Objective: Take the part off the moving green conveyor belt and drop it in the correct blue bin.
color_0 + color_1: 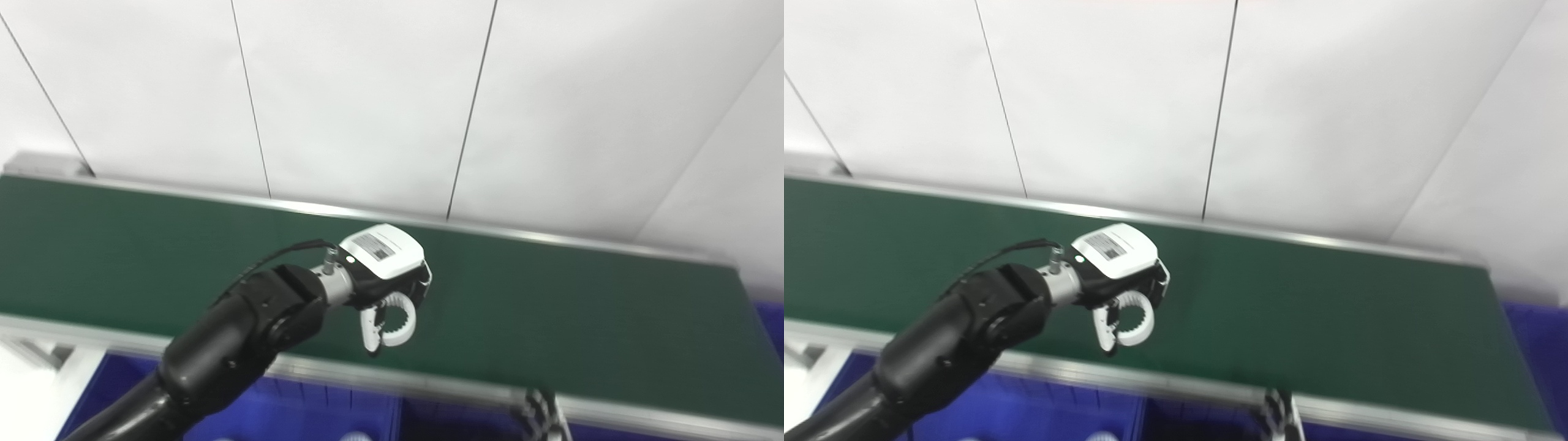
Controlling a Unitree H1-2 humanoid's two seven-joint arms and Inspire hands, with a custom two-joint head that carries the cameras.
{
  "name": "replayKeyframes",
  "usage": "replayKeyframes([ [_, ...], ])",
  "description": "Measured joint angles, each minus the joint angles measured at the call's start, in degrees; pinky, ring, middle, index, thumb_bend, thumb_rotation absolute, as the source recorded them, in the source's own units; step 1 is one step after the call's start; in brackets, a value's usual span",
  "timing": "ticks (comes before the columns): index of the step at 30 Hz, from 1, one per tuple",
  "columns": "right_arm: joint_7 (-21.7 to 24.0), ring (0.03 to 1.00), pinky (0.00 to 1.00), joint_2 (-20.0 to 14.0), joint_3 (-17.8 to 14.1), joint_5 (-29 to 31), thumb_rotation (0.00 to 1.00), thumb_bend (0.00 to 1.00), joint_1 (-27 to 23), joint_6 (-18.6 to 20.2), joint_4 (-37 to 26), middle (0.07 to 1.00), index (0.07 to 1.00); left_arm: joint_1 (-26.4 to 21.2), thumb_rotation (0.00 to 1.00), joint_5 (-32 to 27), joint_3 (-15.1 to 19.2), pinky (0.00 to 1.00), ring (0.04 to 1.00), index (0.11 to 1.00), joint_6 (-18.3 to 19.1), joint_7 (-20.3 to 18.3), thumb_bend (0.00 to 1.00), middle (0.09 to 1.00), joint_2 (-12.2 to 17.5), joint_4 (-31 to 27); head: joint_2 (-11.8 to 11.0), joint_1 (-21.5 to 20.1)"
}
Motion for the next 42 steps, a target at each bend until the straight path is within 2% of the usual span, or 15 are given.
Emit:
replayKeyframes([
  [3, 0.3, 0.880, 0.82, -1.1, -0.8, 1.7, 0.86, 0.77, 0.1, 2.3, -2.2, 0.951, 0.975, 5.5, 0.00, 1.4, 2.2, 0.41, 0.393, 0.512, 1.9, -2.2, 0.52, 0.431, 0.7, -5.2, 1.4, 1.2],
  [5, 0.4, 0.875, 0.82, -1.9, -1.2, 2.6, 0.86, 0.76, 0.0, 3.8, -3.3, 0.950, 0.979, 8.5, 0.00, 2.4, 2.6, 0.34, 0.339, 0.489, 2.4, -3.8, 0.53, 0.465, 1.2, -6.9, 2.8, 2.8],
  [10, 0.5, 0.866, 0.81, -2.9, -1.9, 4.5, 0.84, 0.75, -0.3, 6.1, -5.2, 0.941, 0.971, 16.9, 0.00, 3.9, 4.5, 0.40, 0.386, 0.505, 3.1, -5.0, 0.52, 0.443, 2.1, -9.2, 3.6, 3.9],
  [11, 0.5, 0.866, 0.81, -3.0, -2.1, 4.8, 0.84, 0.76, -0.4, 6.4, -5.3, 0.942, 0.970, 18.6, 0.00, 4.5, 4.7, 0.41, 0.409, 0.498, 2.9, -4.9, 0.52, 0.463, 2.1, -9.4, 3.8, 4.2],
  [16, 0.7, 0.872, 0.82, -4.0, -2.9, 6.1, 0.82, 0.79, -0.6, 8.5, -6.6, 0.944, 0.967, 24.6, 0.00, 7.7, 5.5, 0.39, 0.332, 0.488, 1.7, -1.6, 0.52, 0.455, 2.7, -9.5, 4.7, 6.0],
  [19, 0.7, 0.863, 0.82, -4.1, -3.2, 6.2, 0.82, 0.79, -0.7, 8.8, -7.1, 0.939, 0.958, 25.8, 0.00, 10.5, 6.2, 0.39, 0.351, 0.509, 1.7, -1.1, 0.52, 0.419, 2.6, -8.4, 4.7, 5.7],
  [20, 0.7, 0.855, 0.81, -4.1, -3.2, 6.2, 0.82, 0.79, -0.7, 8.9, -7.1, 0.932, 0.953, 26.0, 0.00, 11.2, 6.4, 0.39, 0.356, 0.498, 1.7, -0.8, 0.52, 0.446, 2.5, -8.1, 4.7, 5.7],
  [24, 0.7, 0.849, 0.80, -4.1, -3.2, 6.0, 0.81, 0.79, -0.5, 8.9, -7.2, 0.926, 0.948, 27.0, 0.00, 11.9, 7.5, 0.48, 0.412, 0.523, 1.2, 2.3, 0.52, 0.425, 1.7, -6.3, 4.7, 5.7],
  [26, 0.7, 0.861, 0.80, -4.0, -3.2, 5.9, 0.82, 0.79, -0.4, 8.9, -7.2, 0.934, 0.952, 27.2, 0.06, 12.3, 7.5, 0.52, 0.549, 0.504, 0.5, 4.0, 0.52, 0.592, 1.6, -5.8, 4.7, 5.7],
  [27, 0.7, 0.864, 0.81, -4.0, -3.2, 5.9, 0.82, 0.79, -0.4, 8.9, -7.3, 0.937, 0.955, 27.3, 0.25, 12.3, 7.6, 0.64, 0.692, 0.678, 0.4, 4.8, 0.80, 0.728, 1.6, -5.6, 4.7, 5.7],
  [28, 0.7, 0.865, 0.81, -4.0, -3.2, 5.9, 0.82, 0.78, -0.4, 8.9, -7.3, 0.938, 0.956, 27.3, 0.31, 12.4, 7.6, 0.68, 0.741, 0.737, 0.4, 5.1, 0.89, 0.774, 1.6, -5.6, 4.7, 5.7],
  [29, 0.7, 0.866, 0.81, -4.0, -3.2, 5.9, 0.82, 0.78, -0.4, 8.9, -7.3, 0.940, 0.955, 27.3, 0.42, 12.6, 7.6, 0.82, 0.850, 0.840, 0.3, 5.2, 0.96, 0.880, 1.6, -5.7, 4.7, 5.7],
  [31, 0.7, 0.866, 0.81, -3.9, -3.2, 5.9, 0.82, 0.77, -0.4, 8.9, -7.4, 0.942, 0.955, 27.5, 0.52, 13.2, 7.5, 0.93, 0.934, 0.915, -0.2, 5.2, 0.98, 0.958, 1.6, -5.8, 4.7, 5.5],
  [35, 0.7, 0.866, 0.80, -3.8, -3.1, 5.9, 0.82, 0.77, -0.4, 8.9, -7.5, 0.943, 0.959, 28.2, 0.60, 15.0, 7.4, 1.00, 0.995, 0.978, -1.8, 5.3, 0.95, 0.998, 1.7, -6.6, 4.7, 5.4],
  [42, 0.7, 0.869, 0.81, -3.8, -3.0, 6.0, 0.82, 0.78, -0.4, 9.1, -8.1, 0.944, 0.962, 28.8, 0.61, 14.7, 8.4, 1.00, 0.991, 0.968, -2.1, 5.1, 0.91, 1.000, 1.5, -7.4, 4.8, 5.2],
])
